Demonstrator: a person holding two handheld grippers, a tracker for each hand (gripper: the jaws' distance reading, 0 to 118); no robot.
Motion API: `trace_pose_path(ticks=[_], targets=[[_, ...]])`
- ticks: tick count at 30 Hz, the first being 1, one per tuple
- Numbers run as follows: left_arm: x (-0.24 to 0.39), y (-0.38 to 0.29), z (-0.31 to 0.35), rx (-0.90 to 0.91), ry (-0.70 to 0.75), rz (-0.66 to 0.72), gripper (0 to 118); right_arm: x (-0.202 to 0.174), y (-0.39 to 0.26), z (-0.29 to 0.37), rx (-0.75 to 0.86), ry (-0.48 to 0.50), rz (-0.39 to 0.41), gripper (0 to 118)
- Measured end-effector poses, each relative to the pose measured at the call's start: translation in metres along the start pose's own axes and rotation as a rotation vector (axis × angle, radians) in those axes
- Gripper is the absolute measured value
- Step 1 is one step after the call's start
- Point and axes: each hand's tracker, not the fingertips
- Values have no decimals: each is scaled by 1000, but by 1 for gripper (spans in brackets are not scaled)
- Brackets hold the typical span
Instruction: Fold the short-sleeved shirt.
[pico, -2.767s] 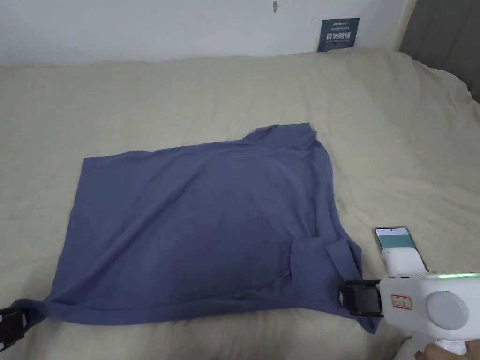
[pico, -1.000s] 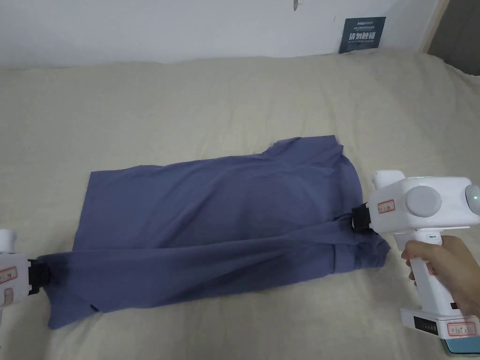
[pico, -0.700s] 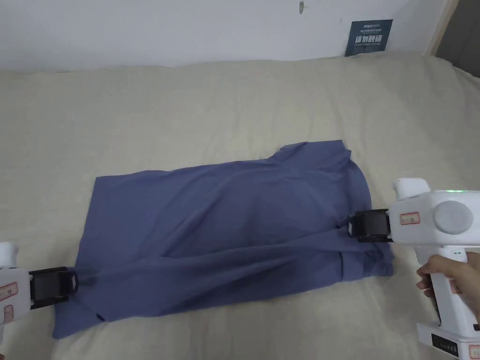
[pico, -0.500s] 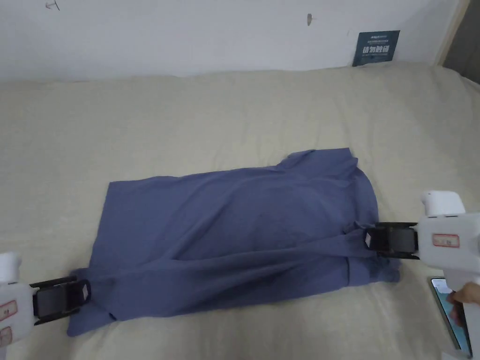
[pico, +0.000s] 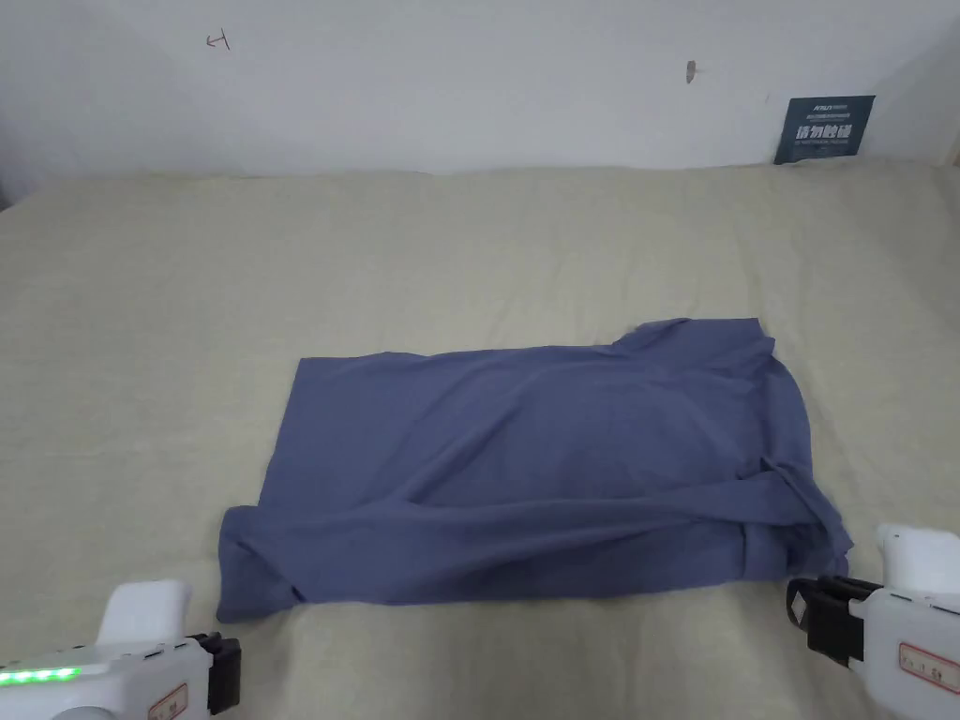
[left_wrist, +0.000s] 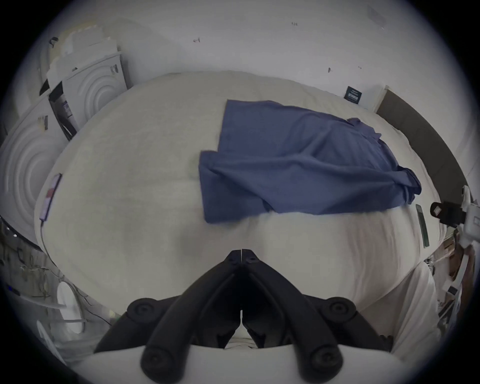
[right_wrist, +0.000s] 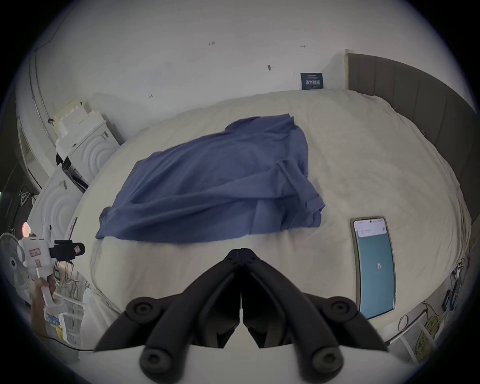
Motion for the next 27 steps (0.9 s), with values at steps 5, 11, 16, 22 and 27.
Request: trace_pose_path(ticks=[5, 11, 16, 22, 27], targets=[[-1, 8, -6, 11, -16, 62, 0, 0, -4, -5, -32, 12, -29, 2], [-10, 34, -21, 19, -5, 49, 0, 3, 0, -17, -56, -1, 0, 2], [-16, 49, -48, -10, 30, 65, 83, -2, 0, -24, -72, -3, 21, 2], [-15, 51, -83, -65, 90, 28, 87, 2, 2, -35, -90, 0, 48, 2], [-6, 43, -88, -58, 109, -17, 80, -3, 3, -36, -101, -1, 40, 2]])
